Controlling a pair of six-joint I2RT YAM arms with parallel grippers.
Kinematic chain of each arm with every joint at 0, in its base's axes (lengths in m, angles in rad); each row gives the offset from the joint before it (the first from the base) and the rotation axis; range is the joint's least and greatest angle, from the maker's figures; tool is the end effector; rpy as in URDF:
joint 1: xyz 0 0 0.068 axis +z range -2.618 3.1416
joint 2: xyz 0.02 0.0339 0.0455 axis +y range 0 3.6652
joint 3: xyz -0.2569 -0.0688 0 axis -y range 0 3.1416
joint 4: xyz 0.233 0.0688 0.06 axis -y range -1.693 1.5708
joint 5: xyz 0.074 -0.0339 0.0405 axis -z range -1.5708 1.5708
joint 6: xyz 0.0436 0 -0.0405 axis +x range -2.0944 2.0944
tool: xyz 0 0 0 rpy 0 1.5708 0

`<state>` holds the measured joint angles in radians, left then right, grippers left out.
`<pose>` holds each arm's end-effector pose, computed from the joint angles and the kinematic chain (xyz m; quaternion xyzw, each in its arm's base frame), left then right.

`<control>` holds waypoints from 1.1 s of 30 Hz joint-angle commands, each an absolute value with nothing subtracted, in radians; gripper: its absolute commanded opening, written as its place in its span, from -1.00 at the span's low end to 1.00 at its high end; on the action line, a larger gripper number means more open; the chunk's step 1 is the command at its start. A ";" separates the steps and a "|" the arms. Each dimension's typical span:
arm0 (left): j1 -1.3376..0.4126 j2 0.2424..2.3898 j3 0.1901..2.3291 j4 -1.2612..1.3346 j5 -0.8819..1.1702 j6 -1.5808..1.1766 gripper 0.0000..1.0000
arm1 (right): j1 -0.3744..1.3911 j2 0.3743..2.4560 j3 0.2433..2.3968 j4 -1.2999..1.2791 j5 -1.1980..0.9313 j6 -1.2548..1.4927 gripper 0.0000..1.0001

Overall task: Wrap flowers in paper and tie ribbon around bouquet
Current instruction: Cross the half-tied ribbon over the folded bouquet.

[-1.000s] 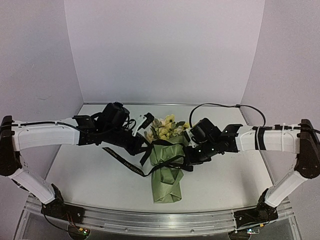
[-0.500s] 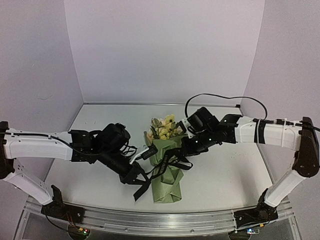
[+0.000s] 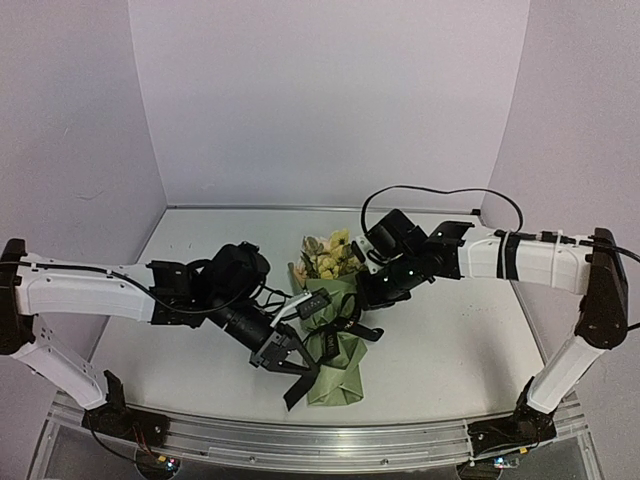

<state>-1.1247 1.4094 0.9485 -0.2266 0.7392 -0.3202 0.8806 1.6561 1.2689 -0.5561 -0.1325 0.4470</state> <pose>0.1013 -0.2799 0.2498 0.4721 0.7153 -0.5085 0.0831 0.2178 0.2729 0.2422 -0.2241 0.9225 0.2393 0.2038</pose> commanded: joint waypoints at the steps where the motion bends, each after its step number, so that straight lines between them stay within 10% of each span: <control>1: -1.151 1.529 1.077 -0.158 0.782 -0.265 -0.91 | 0.885 1.677 1.330 -0.578 -0.189 0.394 -1.00; 33: -1.264 1.949 1.180 0.479 0.147 -0.207 -0.70 | 0.797 1.723 1.369 -0.596 -0.486 0.366 -1.00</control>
<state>-1.2654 1.9090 1.1255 0.3975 0.2266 -0.1981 0.7785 1.7248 1.3243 -0.6096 -0.4355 0.3705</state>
